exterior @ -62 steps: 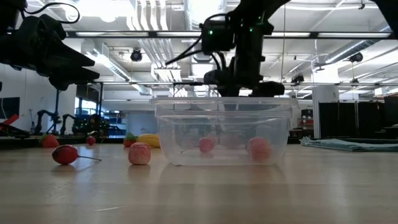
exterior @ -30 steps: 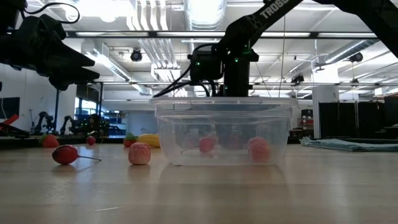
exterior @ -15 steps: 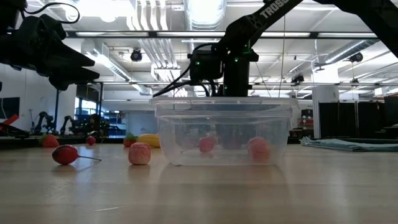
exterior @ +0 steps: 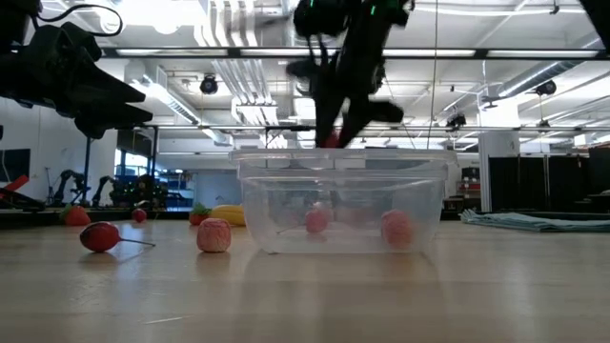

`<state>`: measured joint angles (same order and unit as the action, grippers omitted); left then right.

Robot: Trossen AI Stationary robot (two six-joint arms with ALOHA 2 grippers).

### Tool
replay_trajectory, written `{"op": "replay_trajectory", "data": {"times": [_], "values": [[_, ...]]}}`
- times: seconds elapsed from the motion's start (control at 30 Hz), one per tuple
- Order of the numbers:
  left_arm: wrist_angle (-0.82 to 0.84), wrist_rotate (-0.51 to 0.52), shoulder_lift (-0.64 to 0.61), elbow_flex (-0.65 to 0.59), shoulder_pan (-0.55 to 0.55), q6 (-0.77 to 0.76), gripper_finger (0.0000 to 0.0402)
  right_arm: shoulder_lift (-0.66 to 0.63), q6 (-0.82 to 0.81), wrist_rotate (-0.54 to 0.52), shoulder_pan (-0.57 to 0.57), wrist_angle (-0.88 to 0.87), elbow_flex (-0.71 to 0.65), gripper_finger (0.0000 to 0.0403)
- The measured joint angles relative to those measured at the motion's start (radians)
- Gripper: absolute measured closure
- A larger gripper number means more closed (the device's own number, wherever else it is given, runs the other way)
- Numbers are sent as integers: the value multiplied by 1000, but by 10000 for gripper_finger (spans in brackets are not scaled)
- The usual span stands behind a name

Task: Pick and placing Produce into tupperware
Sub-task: Put the red strawberry into the transparent bin

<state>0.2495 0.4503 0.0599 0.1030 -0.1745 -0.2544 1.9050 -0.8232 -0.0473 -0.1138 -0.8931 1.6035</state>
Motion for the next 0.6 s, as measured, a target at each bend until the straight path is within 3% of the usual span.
{"op": "replay_trajectory", "data": {"times": [0.27, 0.47, 0.6], "values": [[-3, 0, -1, 0, 0, 0, 143, -77, -200, 5, 192, -50, 14, 263], [-1, 0, -2, 0, 0, 0, 143, -11, -368, -3, 305, -34, 13, 259], [-2, 0, -2, 0, 0, 0, 143, 39, -409, -6, 338, -29, 13, 234]]}}
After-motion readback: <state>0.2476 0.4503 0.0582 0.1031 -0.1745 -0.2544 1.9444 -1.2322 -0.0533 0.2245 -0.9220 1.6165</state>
